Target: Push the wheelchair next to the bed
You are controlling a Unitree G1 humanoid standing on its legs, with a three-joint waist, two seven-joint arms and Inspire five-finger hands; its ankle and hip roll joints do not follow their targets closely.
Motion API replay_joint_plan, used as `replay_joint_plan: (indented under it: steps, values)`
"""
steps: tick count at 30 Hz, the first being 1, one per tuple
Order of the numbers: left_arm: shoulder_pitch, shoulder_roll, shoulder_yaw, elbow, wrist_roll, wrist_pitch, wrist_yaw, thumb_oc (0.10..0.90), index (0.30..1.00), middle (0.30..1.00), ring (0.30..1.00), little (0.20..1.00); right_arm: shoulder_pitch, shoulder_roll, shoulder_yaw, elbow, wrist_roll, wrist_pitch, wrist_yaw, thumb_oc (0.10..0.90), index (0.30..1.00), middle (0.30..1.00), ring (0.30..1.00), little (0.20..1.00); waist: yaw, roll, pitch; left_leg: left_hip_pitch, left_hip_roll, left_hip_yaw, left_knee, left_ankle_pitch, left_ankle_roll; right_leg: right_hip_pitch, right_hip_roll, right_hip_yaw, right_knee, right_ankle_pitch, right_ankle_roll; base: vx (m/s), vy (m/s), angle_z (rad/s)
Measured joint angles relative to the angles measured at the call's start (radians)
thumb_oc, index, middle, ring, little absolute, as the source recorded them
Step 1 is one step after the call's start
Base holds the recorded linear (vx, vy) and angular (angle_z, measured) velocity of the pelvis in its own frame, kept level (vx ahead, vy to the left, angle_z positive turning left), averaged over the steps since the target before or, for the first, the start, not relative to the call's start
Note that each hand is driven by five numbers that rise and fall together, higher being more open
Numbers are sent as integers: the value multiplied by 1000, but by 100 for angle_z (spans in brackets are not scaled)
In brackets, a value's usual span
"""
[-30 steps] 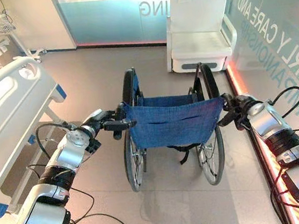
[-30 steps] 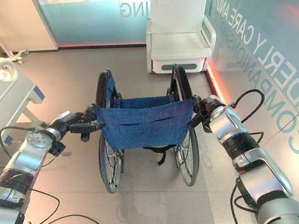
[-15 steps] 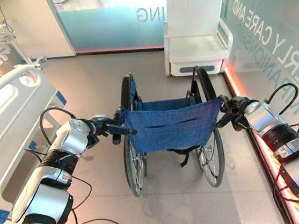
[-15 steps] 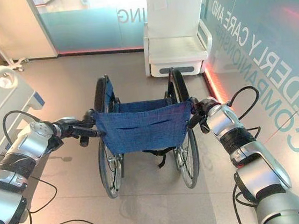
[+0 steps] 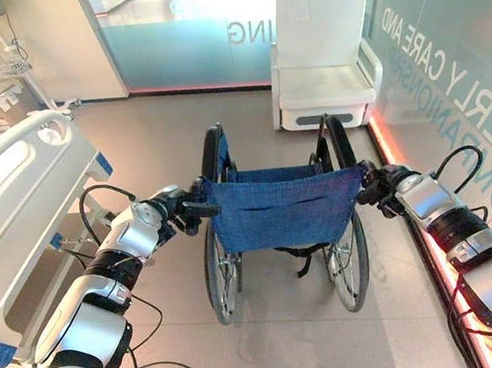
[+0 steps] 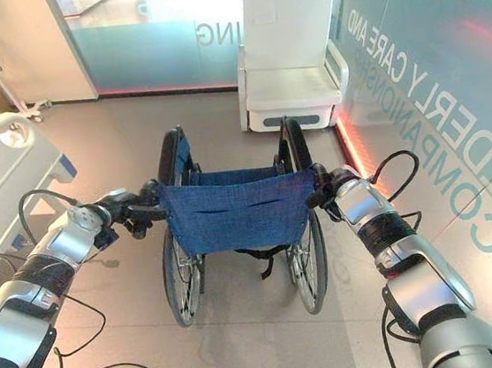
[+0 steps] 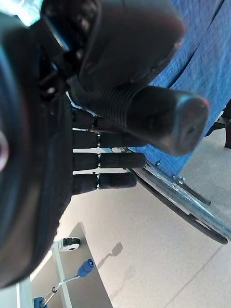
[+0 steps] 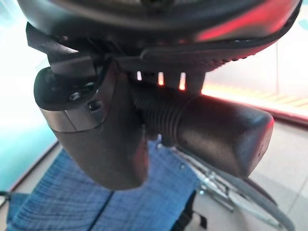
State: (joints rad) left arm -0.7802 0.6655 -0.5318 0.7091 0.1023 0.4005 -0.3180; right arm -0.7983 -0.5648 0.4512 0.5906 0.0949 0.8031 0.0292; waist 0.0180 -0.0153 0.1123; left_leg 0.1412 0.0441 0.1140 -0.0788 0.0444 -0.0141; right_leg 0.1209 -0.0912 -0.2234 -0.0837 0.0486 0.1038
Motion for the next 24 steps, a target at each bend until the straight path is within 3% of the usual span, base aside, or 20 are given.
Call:
replay_joint_plan:
  steps: [9,15,24]
  values:
    - [48,-15,45,-5,-29,-11,53,400,300,300,300,300,43,0,-8,-24,-9,-28,-3,400,300,300,300,300,0,0,-15,-1,1,1,-1,0,0,-1,0,0,0,0,0,0,0,0]
    - [121,-21,112,-33,-105,-51,126,400,300,300,300,300,72,-4,-27,-43,-18,-53,-5,400,300,300,300,300,-1,2,-16,-5,4,0,-4,0,0,-1,-1,0,-1,-1,0,7,-13,0]
    - [144,-27,116,-42,-150,-123,176,400,300,300,300,300,55,-3,-43,20,-73,-110,-3,400,300,300,300,300,2,6,-12,-29,5,-24,11,1,-1,-5,0,-12,-2,-4,-3,10,-90,6]
